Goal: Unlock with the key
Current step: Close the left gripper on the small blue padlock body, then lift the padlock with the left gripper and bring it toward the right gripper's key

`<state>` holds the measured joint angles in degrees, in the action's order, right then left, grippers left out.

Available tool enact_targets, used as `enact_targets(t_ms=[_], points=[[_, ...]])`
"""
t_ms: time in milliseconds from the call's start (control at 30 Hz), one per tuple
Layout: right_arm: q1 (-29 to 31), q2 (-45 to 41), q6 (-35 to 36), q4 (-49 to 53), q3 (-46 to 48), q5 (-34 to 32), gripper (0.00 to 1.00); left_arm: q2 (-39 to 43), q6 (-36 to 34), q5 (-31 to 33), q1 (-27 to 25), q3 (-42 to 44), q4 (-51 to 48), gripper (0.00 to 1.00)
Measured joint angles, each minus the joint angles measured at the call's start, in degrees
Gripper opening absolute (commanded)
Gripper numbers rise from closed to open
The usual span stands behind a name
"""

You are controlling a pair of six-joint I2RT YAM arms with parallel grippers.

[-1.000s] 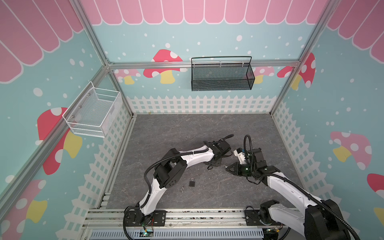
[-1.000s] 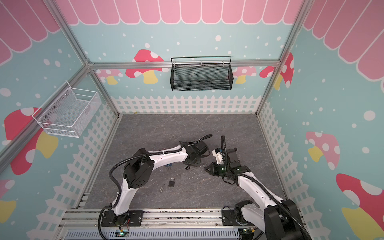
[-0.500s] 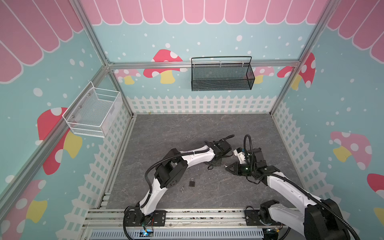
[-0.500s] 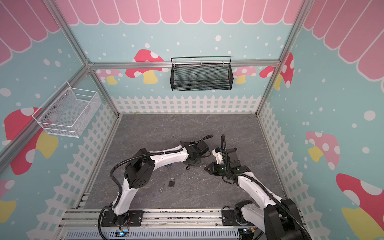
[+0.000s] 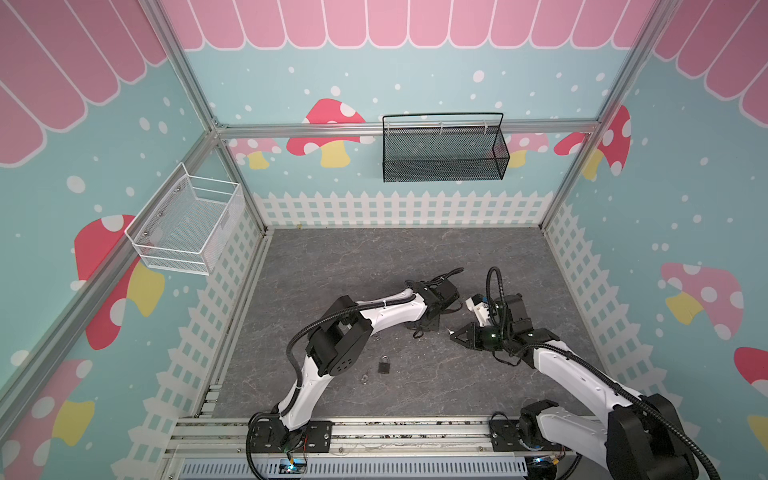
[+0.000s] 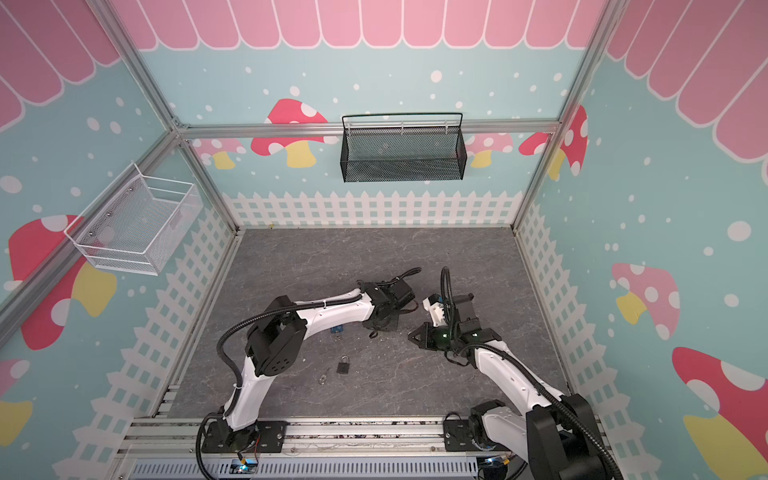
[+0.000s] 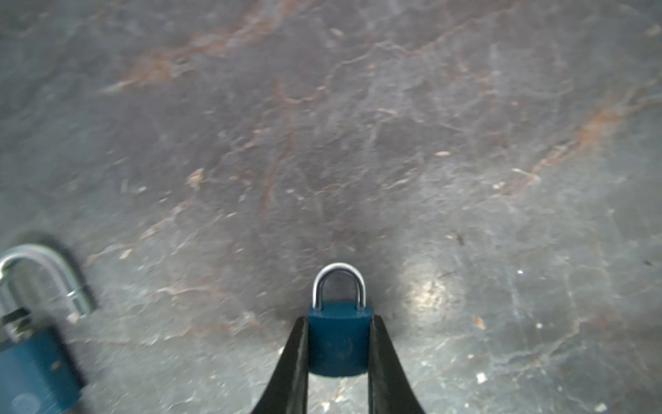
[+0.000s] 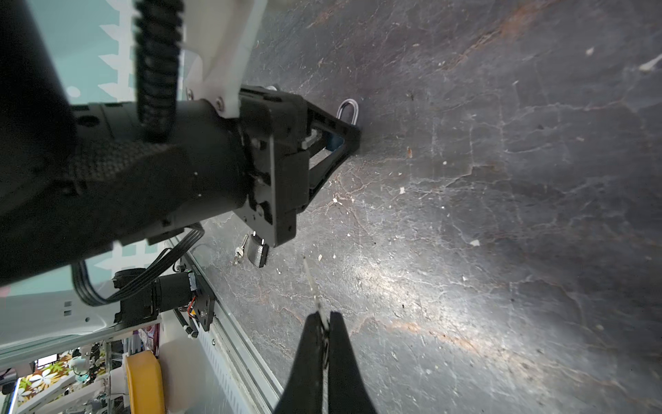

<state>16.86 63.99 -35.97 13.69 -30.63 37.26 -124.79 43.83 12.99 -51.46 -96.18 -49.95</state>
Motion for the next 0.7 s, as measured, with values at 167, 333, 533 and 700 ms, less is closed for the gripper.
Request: enact_targets(t_ms=[167,333,533,700], points=[[0.00,0.02,1.66,3.87,-3.85,-1.90,0.00,8.66,5.95,-1.07,0.94,5.55,2.01,0.00],[0.00,0.00,3.50,7.96,-9.03,-4.79,0.00,23.39,16.59,-3.78,2.10,18.75,12.26,0.00],[0.74,0.02,5.35,11.30,-14.51,-8.46,0.00,34.56,33.03,-5.01,1.97,33.66,27.43,0.00],[4.87,0.37,4.92,11.89,-15.87,-12.00,0.00,37.92,45.11,-2.23,-0.90,39.41,34.60,0.00]])
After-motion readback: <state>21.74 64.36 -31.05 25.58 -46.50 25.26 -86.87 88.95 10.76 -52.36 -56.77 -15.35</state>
